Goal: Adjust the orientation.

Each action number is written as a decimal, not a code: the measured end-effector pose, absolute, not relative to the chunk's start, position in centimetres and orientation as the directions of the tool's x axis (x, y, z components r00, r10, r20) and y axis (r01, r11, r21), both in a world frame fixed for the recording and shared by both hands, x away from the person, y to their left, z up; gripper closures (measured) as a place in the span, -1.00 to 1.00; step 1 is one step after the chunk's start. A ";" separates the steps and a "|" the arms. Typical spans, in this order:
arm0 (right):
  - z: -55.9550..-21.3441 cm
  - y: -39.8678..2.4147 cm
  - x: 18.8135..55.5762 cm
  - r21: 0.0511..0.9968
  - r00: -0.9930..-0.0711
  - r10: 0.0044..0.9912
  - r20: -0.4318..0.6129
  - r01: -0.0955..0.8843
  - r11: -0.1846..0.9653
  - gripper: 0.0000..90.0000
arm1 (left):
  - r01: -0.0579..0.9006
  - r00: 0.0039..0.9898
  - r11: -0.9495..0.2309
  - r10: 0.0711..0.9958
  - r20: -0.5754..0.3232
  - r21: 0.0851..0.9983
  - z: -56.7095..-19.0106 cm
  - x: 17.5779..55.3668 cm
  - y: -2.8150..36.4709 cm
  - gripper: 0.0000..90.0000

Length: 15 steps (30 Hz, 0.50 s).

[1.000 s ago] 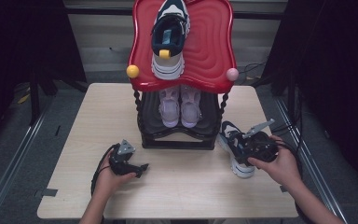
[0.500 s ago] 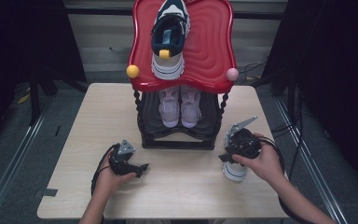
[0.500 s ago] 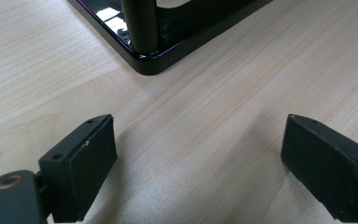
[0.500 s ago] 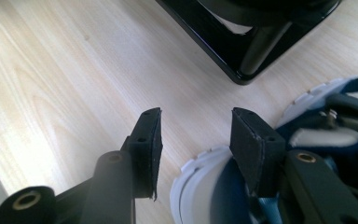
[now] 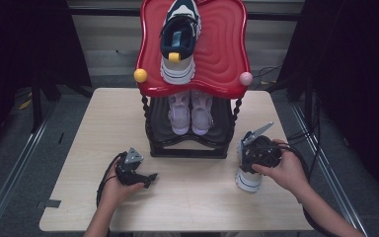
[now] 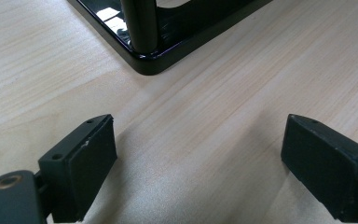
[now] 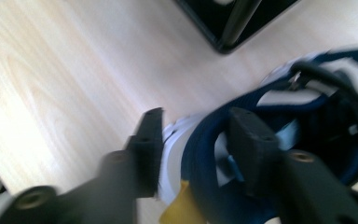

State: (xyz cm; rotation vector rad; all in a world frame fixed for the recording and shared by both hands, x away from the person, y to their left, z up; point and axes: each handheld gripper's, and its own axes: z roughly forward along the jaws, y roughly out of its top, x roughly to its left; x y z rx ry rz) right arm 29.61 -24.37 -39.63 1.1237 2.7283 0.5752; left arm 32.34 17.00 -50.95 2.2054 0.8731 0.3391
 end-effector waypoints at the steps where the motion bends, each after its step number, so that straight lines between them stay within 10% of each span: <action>1: -39.9 -24.5 29.6 0.390 -0.716 0.698 0.033 0.652 0.651 0.41 | 0.485 0.735 -0.504 0.677 -0.021 0.714 -51.0 32.3 17.0 -0.79; 15: -40.6 -23.4 31.7 0.464 -0.685 0.728 0.038 0.657 0.594 0.64 | 0.485 0.735 -0.504 0.677 -0.022 0.714 -51.0 32.3 17.0 -0.79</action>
